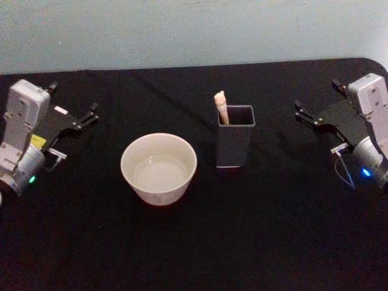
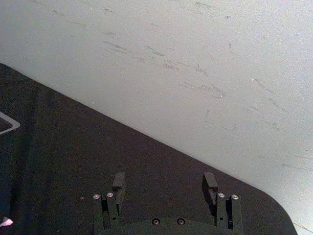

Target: Pick up the stirring spoon with one hand, stir inside the cup, then place it back in its original position.

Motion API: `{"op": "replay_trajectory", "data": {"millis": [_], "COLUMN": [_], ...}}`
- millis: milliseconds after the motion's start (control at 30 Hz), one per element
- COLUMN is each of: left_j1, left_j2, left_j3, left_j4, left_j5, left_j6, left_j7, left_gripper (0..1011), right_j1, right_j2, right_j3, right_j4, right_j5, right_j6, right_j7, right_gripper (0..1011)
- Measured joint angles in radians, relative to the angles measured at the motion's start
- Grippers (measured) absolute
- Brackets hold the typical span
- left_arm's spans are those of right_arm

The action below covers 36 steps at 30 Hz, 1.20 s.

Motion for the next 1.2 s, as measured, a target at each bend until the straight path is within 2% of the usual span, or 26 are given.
{"op": "replay_trajectory", "data": {"millis": [1200], "left_j1": [0.0], "left_j2": [0.0], "left_j3": [0.0], "left_j4": [0.0], "left_j5": [0.0], "left_j6": [0.0], "left_j7": [0.0], "left_gripper": [1002], "right_j1": [0.0], "right_j2": [0.0], "right_j3": [0.0], "right_j4": [0.0], "right_j5": [0.0], "right_j6": [0.0], "right_j7": [0.0], "right_gripper": [1002]}}
